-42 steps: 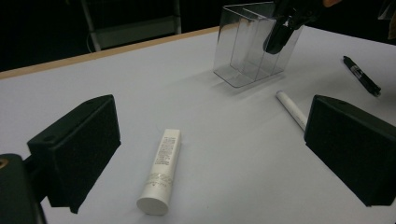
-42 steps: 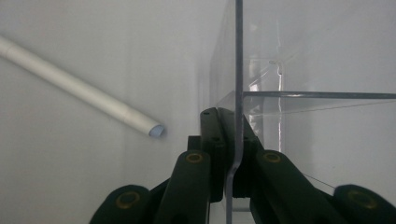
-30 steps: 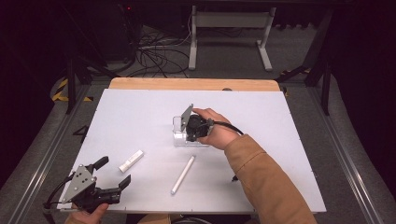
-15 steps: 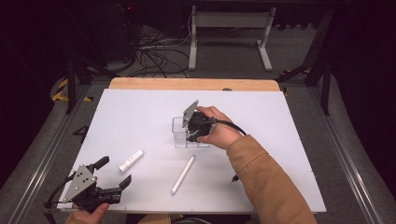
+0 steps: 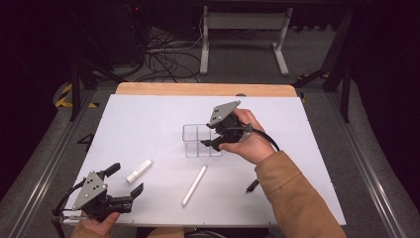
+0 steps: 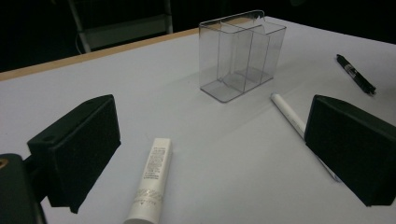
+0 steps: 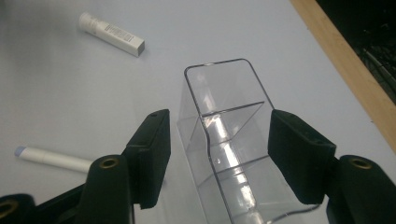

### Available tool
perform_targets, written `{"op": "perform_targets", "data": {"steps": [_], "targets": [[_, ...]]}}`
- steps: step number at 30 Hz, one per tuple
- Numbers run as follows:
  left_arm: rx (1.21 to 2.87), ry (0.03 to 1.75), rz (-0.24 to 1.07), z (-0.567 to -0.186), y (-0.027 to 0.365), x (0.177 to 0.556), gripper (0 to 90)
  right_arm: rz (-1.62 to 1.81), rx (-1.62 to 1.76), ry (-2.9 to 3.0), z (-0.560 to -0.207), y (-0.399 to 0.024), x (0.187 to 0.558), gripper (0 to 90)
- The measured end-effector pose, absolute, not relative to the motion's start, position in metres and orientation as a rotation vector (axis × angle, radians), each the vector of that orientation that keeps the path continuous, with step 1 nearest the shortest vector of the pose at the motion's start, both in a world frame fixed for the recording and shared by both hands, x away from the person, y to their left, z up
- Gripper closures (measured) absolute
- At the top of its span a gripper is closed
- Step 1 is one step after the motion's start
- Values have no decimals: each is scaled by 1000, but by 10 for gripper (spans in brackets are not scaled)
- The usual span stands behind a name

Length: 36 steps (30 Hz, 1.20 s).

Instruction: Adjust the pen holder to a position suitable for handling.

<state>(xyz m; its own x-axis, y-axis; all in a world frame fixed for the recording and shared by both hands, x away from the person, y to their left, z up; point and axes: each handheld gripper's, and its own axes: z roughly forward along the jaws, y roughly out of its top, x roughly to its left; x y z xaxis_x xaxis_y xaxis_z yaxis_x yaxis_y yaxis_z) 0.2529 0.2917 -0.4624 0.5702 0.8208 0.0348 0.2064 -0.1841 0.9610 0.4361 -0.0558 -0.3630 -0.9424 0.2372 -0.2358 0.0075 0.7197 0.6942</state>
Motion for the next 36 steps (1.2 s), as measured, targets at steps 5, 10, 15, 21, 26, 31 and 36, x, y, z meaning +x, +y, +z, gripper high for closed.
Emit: {"op": "perform_targets", "data": {"steps": [5, 10, 15, 21, 26, 31, 36], "targets": [[1704, 852, 690, -462, 290, 256, 42, 1086, 239, 2572, -359, -71, 429, 408], [1706, 844, 683, -462, 287, 260, 42, 1120, 276, 2527, -355, -85, 422, 409], [1708, 836, 675, -461, 285, 264, 42, 1156, 339, 2490, -355, -103, 414, 412], [1713, 830, 666, -463, 284, 268, 42, 1190, 497, 2452, -358, -125, 406, 410], [1698, 831, 660, -462, 286, 269, 42, 1205, 555, 2413, -363, -144, 402, 420], [1703, 820, 671, -460, 283, 269, 42, 1206, 533, 2401, -369, -157, 399, 390], [1710, 819, 671, -460, 281, 268, 42, 1250, 581, 2378, -374, -172, 390, 368]]}}
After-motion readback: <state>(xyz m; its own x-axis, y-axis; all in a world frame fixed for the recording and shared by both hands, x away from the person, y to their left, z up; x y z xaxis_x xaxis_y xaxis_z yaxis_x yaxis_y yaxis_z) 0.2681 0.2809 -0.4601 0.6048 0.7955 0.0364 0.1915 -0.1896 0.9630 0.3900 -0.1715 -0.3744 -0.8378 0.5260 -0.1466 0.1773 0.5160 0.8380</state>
